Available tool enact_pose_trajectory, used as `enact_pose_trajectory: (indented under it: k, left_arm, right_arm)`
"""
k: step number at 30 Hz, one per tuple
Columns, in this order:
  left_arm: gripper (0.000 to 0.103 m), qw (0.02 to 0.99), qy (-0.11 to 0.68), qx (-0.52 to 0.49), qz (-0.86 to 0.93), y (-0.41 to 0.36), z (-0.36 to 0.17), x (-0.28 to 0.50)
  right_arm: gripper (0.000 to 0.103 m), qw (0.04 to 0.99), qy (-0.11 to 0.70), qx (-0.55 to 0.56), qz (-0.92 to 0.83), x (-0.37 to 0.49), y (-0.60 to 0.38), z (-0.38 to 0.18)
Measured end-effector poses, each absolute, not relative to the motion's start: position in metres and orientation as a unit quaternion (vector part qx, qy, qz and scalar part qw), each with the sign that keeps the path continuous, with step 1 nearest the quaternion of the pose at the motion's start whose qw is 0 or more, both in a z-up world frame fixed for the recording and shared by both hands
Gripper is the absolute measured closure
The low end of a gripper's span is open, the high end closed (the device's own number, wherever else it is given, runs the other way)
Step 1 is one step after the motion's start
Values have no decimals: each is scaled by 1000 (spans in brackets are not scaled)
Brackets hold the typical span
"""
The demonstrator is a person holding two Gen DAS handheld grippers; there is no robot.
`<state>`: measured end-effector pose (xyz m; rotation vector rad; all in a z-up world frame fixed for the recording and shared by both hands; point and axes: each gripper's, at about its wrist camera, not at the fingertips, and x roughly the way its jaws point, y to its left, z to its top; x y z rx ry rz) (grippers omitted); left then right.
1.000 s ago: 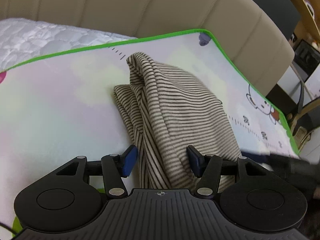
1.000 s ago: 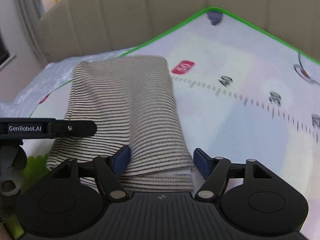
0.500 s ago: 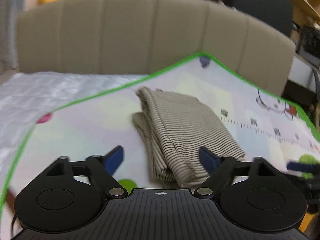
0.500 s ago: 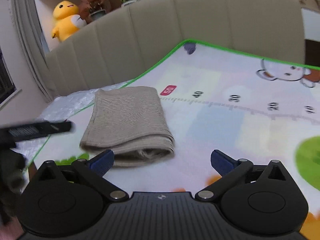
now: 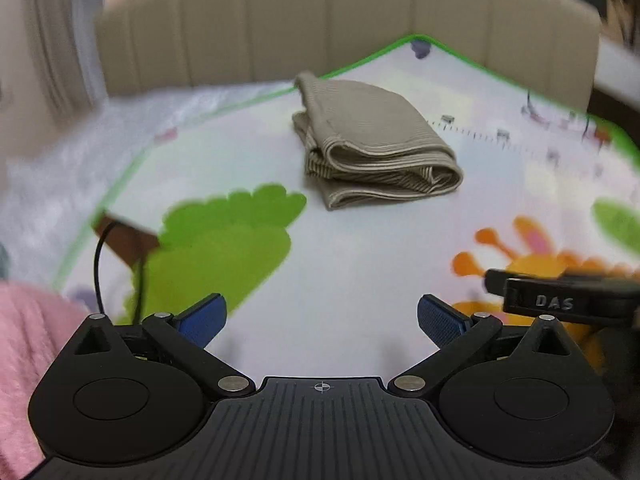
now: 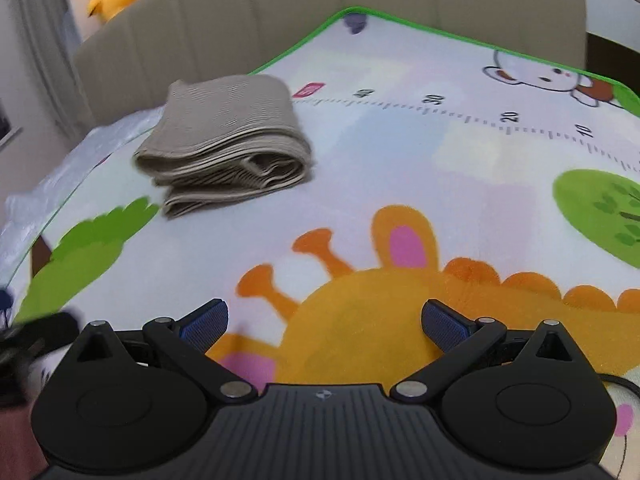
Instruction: Fold clothes
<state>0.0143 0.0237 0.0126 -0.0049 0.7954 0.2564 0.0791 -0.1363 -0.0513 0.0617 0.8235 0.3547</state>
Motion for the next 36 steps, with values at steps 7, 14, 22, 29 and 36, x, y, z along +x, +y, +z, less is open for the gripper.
enact_pose_trajectory:
  k: [7, 14, 22, 29, 36]
  left_arm:
    - [0, 887, 428, -16, 172, 32, 1, 33]
    - [0, 891, 417, 9, 176, 25, 0, 28]
    - [0, 889, 423, 14, 174, 23, 0, 28]
    - [0, 887, 427, 21, 174, 21, -1, 29]
    - [0, 888, 425, 13, 175, 24, 0, 29]
  right_arm:
    - [0, 890, 429, 44, 149, 88, -150, -57]
    - [0, 892, 430, -43, 131, 82, -124, -66]
    - [0, 892, 429, -46, 135, 81, -123, -65]
    - [0, 892, 429, -48, 135, 80, -122, -65]
    - [0, 894, 425, -44, 138, 80, -122, -65]
